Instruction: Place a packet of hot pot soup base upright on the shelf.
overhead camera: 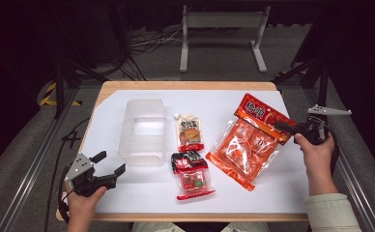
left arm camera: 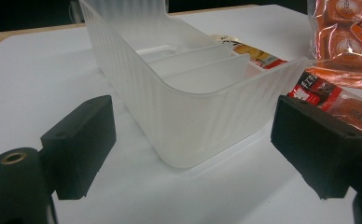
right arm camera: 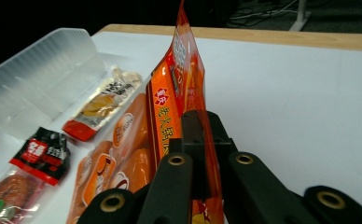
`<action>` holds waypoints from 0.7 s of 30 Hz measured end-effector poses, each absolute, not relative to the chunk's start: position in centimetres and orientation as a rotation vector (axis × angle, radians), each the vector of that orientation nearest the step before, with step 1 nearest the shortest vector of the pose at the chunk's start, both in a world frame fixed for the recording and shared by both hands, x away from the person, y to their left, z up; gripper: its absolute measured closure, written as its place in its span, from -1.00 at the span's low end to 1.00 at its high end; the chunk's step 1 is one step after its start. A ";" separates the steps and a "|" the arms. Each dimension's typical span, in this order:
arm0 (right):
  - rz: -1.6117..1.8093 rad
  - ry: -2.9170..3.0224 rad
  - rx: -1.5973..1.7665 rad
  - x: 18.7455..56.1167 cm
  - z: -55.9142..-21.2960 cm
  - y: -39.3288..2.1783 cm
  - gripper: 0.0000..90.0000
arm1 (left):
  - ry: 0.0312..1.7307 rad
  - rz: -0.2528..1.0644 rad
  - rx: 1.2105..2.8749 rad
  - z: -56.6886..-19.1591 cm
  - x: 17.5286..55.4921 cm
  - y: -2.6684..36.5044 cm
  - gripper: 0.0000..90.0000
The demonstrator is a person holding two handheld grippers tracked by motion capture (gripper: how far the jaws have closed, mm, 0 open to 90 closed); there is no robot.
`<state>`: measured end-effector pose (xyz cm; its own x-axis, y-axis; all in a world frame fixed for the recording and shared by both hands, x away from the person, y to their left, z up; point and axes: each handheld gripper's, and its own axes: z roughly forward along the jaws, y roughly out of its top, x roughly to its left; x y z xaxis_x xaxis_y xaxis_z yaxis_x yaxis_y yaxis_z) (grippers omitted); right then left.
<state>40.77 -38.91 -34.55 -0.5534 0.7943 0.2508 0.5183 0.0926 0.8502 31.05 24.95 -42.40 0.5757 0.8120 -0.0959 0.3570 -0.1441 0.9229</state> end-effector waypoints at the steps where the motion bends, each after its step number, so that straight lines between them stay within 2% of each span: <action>1: 1.452 2.102 1.298 40.6 -34.2 -38.8 1.00 | 0.969 0.533 1.740 -42.4 31.1 25.0 -0.67; 21: 1.652 2.180 1.042 37.0 -29.4 -35.3 1.00 | 0.972 0.536 1.726 -42.3 31.0 25.1 -0.67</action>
<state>37.03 -35.31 -29.41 -0.7265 0.6446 0.2383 0.4037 0.1197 0.9070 30.97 25.06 -42.28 0.5718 0.8144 -0.0990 0.3517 -0.1344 0.9264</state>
